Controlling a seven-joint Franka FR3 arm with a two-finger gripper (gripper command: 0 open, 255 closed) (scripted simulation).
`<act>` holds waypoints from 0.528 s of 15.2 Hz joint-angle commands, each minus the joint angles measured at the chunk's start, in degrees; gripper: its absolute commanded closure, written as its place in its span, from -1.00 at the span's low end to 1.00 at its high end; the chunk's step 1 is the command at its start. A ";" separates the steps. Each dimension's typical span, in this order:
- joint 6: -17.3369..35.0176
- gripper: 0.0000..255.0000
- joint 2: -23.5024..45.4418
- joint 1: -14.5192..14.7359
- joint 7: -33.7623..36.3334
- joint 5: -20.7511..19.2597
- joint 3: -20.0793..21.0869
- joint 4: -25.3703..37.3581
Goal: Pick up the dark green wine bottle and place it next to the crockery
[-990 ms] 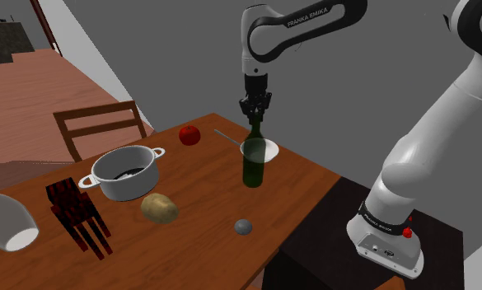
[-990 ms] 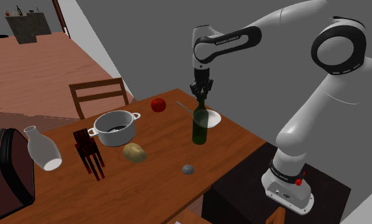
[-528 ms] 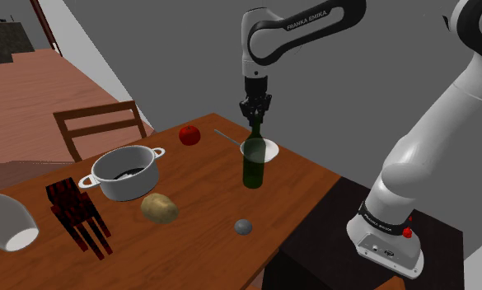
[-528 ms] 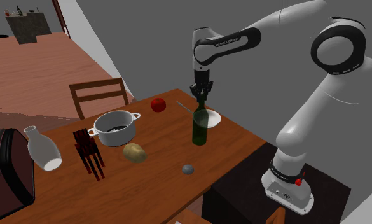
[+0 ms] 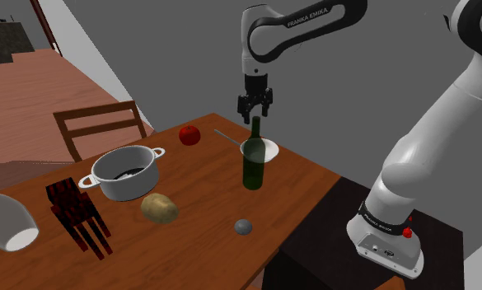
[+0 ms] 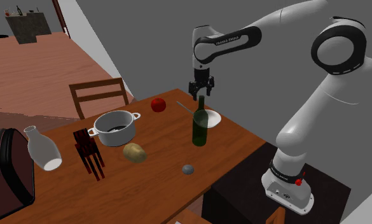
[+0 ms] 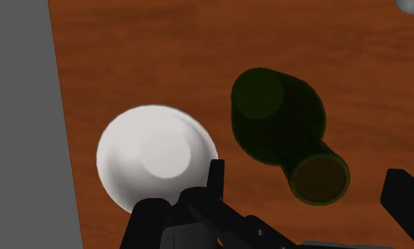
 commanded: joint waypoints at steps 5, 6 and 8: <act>-6.36 -1.00 -0.32 -0.15 -0.02 -0.12 -0.25 6.02; -6.36 -1.00 -0.31 -0.15 -0.02 -0.12 -0.25 6.03; -6.36 -1.00 -0.31 -0.15 -0.02 -0.12 -0.25 6.03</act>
